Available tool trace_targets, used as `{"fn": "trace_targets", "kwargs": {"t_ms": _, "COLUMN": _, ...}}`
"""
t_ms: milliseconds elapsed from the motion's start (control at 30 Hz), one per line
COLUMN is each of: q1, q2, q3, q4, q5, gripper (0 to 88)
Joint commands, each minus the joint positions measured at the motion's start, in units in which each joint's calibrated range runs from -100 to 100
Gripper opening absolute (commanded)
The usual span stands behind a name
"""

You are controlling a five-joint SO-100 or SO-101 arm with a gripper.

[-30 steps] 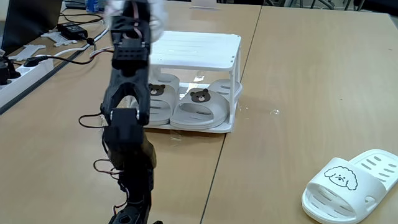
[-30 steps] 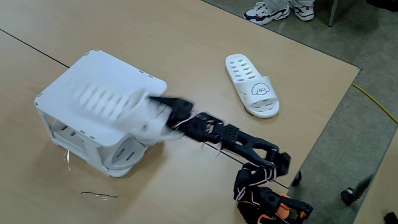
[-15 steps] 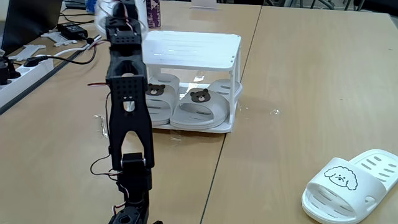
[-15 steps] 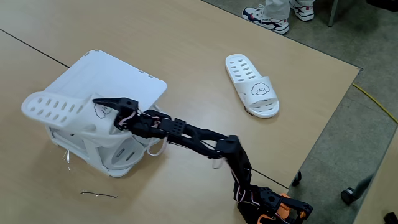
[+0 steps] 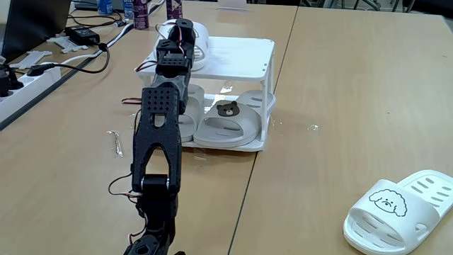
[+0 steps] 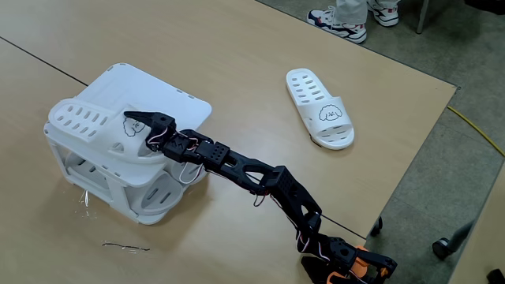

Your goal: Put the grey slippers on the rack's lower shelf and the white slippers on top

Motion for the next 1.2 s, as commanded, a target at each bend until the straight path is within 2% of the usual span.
{"fn": "trace_targets", "kwargs": {"t_ms": 0, "q1": -0.18, "q2": -2.96, "q3": -5.34, "q4": -0.34, "q5": 0.42, "gripper": 33.9}}
{"fn": "trace_targets", "kwargs": {"t_ms": 100, "q1": -0.18, "q2": -6.58, "q3": -1.20, "q4": -0.25, "q5": 0.42, "gripper": 31.8}}
{"fn": "trace_targets", "kwargs": {"t_ms": 633, "q1": 0.39, "q2": -49.91, "q3": 52.30, "q4": -0.77, "q5": 0.42, "gripper": 31.6}}
{"fn": "trace_targets", "kwargs": {"t_ms": 700, "q1": 2.36, "q2": -58.57, "q3": 60.51, "q4": -0.86, "q5": 0.42, "gripper": 23.7}}
{"fn": "trace_targets", "kwargs": {"t_ms": 800, "q1": 7.22, "q2": -68.00, "q3": 68.27, "q4": -1.37, "q5": 0.42, "gripper": 3.8}}
{"fn": "trace_targets", "kwargs": {"t_ms": 833, "q1": 9.03, "q2": -70.44, "q3": 72.24, "q4": -4.48, "q5": 0.42, "gripper": 0.3}}
{"fn": "trace_targets", "kwargs": {"t_ms": 867, "q1": 10.34, "q2": -72.29, "q3": 77.47, "q4": -10.61, "q5": 0.42, "gripper": 1.0}}
{"fn": "trace_targets", "kwargs": {"t_ms": 967, "q1": 11.33, "q2": -74.73, "q3": 99.12, "q4": -36.32, "q5": 0.42, "gripper": 0.8}}
{"fn": "trace_targets", "kwargs": {"t_ms": 1033, "q1": 11.49, "q2": -74.14, "q3": 111.66, "q4": -49.09, "q5": 0.42, "gripper": 0.8}}
{"fn": "trace_targets", "kwargs": {"t_ms": 1167, "q1": 12.40, "q2": -70.94, "q3": 132.41, "q4": -63.75, "q5": 0.42, "gripper": 0.8}}
